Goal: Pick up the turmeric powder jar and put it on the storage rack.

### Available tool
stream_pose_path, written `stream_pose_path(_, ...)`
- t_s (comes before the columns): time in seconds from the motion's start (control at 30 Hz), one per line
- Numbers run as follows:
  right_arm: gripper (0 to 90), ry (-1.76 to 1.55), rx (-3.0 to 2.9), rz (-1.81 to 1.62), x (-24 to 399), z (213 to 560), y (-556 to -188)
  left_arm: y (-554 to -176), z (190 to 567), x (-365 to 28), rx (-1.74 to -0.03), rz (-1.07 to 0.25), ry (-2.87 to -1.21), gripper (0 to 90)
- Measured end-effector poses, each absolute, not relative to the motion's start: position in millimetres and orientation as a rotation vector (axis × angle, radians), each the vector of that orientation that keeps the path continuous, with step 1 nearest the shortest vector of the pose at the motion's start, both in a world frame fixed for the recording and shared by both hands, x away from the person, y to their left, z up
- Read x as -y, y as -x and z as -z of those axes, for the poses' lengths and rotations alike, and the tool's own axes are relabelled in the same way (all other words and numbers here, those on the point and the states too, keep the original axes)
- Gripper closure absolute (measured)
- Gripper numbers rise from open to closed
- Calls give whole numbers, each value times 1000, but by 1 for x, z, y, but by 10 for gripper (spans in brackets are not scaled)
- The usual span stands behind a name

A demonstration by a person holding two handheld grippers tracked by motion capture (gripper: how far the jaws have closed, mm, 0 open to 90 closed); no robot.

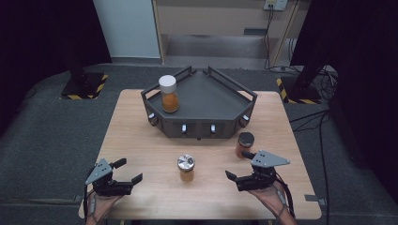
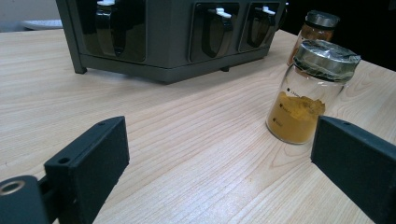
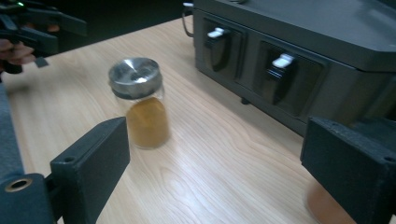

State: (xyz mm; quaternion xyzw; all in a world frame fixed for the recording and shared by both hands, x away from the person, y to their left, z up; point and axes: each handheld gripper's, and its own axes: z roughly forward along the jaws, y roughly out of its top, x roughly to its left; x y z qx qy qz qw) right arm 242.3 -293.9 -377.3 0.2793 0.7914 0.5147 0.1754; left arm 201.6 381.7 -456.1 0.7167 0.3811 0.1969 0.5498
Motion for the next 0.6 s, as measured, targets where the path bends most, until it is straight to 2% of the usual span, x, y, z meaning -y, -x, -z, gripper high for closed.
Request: stream_pose_path(0.6,84,-760,-2321,-1490,250,374,-268,-202,456,-381,-899,-462,-1703,34)
